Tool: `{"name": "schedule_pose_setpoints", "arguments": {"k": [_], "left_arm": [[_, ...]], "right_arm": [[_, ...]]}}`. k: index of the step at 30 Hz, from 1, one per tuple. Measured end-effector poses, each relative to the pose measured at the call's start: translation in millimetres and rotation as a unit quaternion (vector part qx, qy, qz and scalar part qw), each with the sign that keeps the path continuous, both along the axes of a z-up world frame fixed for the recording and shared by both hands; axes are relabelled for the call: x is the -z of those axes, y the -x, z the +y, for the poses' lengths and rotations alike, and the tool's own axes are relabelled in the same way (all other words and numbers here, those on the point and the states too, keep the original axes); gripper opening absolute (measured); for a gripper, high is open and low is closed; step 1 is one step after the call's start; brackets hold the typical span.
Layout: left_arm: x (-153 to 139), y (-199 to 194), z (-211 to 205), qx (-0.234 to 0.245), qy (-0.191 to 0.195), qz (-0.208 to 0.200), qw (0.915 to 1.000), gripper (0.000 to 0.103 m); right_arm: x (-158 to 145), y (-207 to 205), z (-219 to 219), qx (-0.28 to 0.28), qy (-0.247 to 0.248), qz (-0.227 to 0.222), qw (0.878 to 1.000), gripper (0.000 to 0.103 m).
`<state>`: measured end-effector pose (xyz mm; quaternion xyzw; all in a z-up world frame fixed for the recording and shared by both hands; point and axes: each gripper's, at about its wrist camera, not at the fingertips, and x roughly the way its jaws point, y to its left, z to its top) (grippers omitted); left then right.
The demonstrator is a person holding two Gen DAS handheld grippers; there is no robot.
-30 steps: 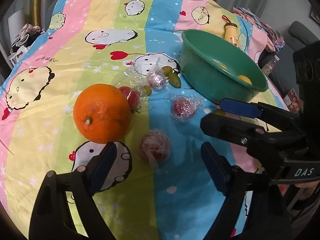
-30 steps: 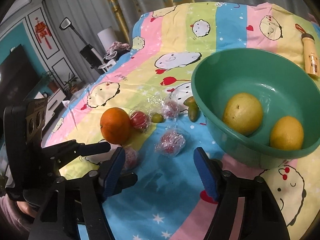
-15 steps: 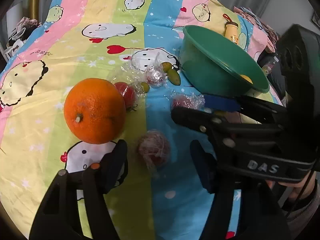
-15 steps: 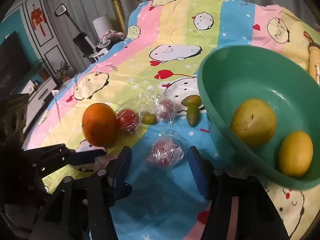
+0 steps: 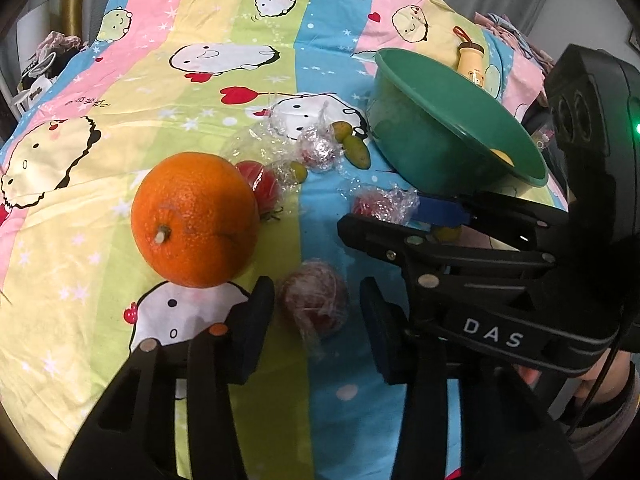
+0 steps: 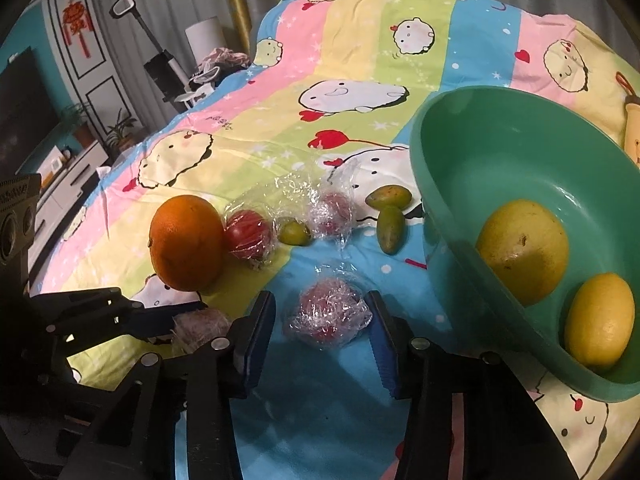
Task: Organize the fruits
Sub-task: 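Close the right tool around the wrapped red candy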
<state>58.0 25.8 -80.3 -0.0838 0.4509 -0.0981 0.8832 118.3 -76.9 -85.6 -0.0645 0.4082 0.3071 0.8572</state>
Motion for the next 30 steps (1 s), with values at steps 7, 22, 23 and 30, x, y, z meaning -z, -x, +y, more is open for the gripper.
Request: {"name": "schedule_pose_setpoints", "arguments": {"k": [7, 22, 23, 30], "left_arm": [[0, 3, -4, 0.003, -0.019, -0.005, 0.9998, 0.033], [-3, 8, -2, 0.004, -0.017, -0.011, 0.9998, 0.034], [-5, 10, -1, 0.004, -0.015, -0.013, 0.9998, 0.034], [-18, 20, 5, 0.0, -0.008, -0.03, 0.9995, 0.034]], "right_arm": [[0, 5, 3, 0.002, 0.016, -0.01, 1.0, 0.039], [-8, 13, 3, -0.006, 0.011, -0.025, 1.0, 0.034], [-10, 14, 3, -0.007, 0.011, -0.028, 1.0, 0.034], [-30, 30, 3, -0.016, 0.005, -0.067, 0.998, 0.034]]}}
